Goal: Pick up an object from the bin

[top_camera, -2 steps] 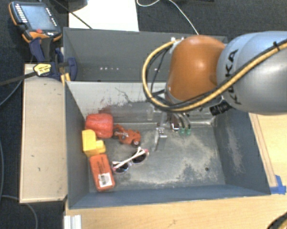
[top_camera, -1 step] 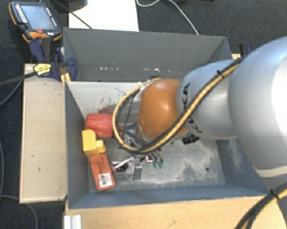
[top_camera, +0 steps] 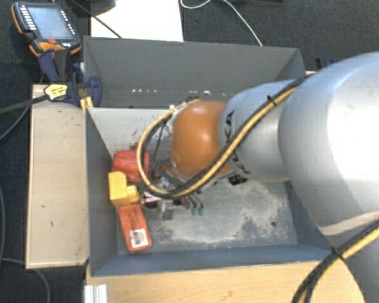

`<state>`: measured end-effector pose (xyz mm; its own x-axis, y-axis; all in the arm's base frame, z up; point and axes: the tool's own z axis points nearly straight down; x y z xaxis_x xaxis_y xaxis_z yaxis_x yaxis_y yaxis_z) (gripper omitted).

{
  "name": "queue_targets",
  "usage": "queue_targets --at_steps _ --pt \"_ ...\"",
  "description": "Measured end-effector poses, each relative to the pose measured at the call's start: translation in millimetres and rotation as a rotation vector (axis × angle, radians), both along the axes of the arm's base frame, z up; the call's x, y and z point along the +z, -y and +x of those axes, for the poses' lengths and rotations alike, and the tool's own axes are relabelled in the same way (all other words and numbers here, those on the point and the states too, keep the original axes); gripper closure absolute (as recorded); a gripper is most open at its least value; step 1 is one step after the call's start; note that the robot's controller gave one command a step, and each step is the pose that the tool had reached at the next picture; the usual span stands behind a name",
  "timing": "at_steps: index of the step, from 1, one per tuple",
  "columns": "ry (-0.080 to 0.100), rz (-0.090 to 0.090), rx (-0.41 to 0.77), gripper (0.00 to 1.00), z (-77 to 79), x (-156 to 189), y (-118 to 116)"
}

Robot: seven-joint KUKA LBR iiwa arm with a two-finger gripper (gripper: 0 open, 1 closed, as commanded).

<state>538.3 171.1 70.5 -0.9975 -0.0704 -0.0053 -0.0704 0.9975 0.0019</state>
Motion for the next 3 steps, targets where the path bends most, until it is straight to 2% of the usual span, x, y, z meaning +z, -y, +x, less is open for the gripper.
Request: queue_targets --at_steps 2,3 --pt "0.0 0.0 -0.005 1.0 0.0 0 0" --pt "-0.002 0.0 -0.033 1.0 4.6 99 9"
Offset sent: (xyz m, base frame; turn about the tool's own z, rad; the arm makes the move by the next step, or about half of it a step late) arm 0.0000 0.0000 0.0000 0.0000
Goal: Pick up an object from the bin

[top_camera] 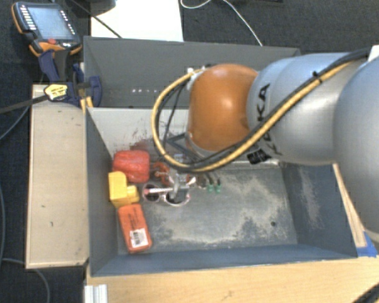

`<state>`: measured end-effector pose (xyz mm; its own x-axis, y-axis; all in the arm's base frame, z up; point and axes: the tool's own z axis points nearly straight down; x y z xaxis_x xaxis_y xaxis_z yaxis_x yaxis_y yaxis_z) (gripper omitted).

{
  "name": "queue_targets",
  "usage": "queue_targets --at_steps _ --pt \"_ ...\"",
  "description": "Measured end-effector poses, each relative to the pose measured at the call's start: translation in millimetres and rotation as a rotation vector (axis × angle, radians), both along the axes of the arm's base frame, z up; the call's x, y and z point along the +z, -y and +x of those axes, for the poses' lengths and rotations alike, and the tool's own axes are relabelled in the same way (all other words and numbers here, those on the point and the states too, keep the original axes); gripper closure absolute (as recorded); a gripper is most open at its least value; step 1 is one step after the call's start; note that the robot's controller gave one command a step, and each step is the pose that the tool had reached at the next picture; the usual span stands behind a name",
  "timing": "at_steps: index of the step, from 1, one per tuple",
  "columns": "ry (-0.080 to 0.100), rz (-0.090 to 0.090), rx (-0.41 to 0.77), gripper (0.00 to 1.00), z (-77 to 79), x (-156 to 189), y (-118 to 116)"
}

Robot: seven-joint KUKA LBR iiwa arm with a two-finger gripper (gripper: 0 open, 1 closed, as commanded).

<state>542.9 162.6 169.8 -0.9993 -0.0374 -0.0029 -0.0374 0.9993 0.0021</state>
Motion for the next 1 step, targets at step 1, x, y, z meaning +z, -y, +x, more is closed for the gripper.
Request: queue_targets --at_steps 1 --pt "0.006 0.002 -0.032 1.0 4.0 -25.5 6.0"
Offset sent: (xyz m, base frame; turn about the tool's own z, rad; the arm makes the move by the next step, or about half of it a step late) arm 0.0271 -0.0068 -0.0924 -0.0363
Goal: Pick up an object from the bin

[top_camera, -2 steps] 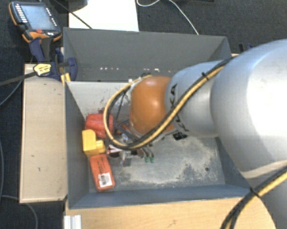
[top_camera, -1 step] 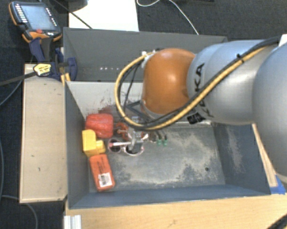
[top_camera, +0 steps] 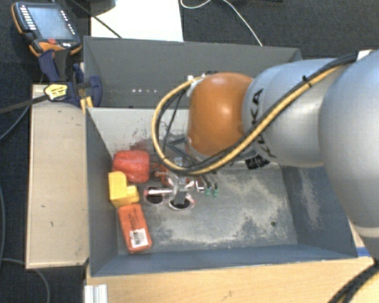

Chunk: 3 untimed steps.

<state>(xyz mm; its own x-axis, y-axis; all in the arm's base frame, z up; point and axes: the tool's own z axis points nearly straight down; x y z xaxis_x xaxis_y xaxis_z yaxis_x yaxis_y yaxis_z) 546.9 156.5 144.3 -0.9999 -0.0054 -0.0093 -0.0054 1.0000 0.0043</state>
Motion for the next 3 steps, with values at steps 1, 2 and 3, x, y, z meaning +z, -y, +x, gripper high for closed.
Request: queue_targets --at_steps 1,2,3 --pt "-0.003 -0.001 0.066 1.0 23.8 -66.2 0.7" --pt "-0.003 -0.001 0.064 1.0 23.8 -66.2 0.7" --pt "-0.003 -0.001 0.062 1.0 23.8 -66.2 0.7"
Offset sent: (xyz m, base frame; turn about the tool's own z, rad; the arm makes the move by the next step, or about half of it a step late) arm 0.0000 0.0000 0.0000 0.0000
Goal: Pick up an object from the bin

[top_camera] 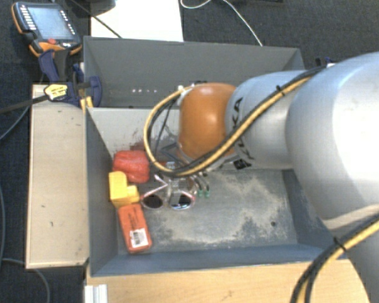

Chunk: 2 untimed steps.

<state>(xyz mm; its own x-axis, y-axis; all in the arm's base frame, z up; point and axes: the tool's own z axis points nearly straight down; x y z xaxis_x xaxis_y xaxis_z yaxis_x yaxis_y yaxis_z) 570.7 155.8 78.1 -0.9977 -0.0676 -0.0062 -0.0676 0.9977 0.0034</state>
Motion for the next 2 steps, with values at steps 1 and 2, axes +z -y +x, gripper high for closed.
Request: queue_targets --at_steps 1,2 --pt "0.0 0.0 -0.001 1.0 0.0 0.0 0.0" --pt "0.0 0.0 -0.002 1.0 0.0 0.0 0.0"
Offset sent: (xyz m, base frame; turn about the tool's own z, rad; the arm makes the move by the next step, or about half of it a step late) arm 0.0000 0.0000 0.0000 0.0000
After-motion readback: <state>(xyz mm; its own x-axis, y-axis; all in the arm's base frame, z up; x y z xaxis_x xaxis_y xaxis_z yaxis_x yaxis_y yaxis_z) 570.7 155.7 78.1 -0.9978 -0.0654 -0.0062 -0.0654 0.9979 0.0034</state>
